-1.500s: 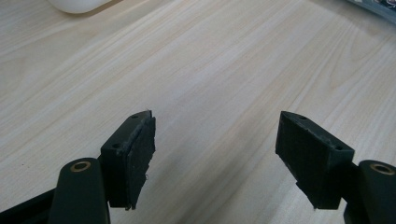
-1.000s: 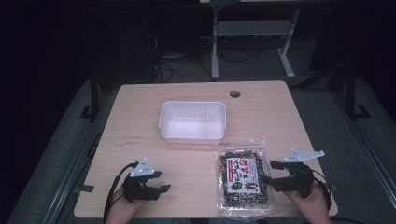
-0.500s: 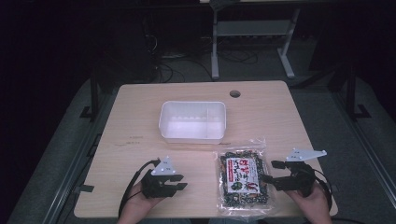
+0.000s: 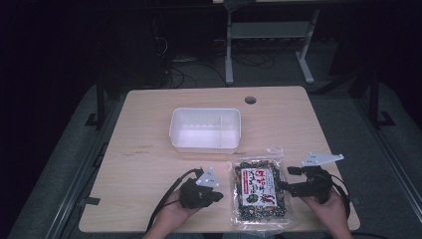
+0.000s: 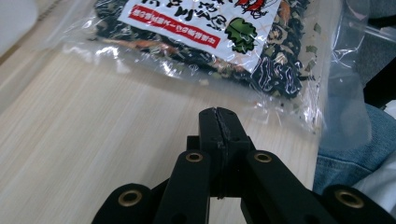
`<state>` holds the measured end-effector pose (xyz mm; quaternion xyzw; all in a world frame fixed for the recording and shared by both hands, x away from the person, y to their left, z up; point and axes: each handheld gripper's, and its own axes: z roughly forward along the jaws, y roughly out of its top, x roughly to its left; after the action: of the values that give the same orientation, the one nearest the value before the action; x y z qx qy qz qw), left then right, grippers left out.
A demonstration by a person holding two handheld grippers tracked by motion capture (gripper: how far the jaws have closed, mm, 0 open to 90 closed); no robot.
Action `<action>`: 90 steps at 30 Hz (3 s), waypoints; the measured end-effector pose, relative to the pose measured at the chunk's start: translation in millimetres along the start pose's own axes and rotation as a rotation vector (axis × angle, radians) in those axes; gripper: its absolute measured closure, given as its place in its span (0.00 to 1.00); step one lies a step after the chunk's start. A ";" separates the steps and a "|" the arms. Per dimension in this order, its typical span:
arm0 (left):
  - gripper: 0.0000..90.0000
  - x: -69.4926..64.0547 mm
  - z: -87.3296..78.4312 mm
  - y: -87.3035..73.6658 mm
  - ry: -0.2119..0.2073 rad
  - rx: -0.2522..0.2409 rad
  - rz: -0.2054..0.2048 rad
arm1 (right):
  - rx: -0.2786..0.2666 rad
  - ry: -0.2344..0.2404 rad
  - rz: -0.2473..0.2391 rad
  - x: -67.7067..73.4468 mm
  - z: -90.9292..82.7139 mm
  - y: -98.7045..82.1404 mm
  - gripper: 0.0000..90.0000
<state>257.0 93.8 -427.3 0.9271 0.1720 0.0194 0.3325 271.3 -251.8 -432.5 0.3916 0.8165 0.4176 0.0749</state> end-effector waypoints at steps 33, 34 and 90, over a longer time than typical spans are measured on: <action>0.99 11.2 47.7 45.0 -0.082 0.107 -0.002 | 0.066 0.010 0.318 -90.3 33.4 36.5 0.49; 0.99 11.2 47.7 45.0 -0.082 0.107 -0.002 | 0.066 0.010 0.318 -90.3 33.4 36.5 0.49; 0.39 42.8 58.9 39.3 -0.162 -0.029 -0.270 | -0.021 0.011 0.260 -75.4 -36.6 29.8 1.00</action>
<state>318.1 43.7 -452.0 0.8891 0.2674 -0.0979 0.3584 323.4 -317.3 -402.4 0.4912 0.7546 0.4346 0.0197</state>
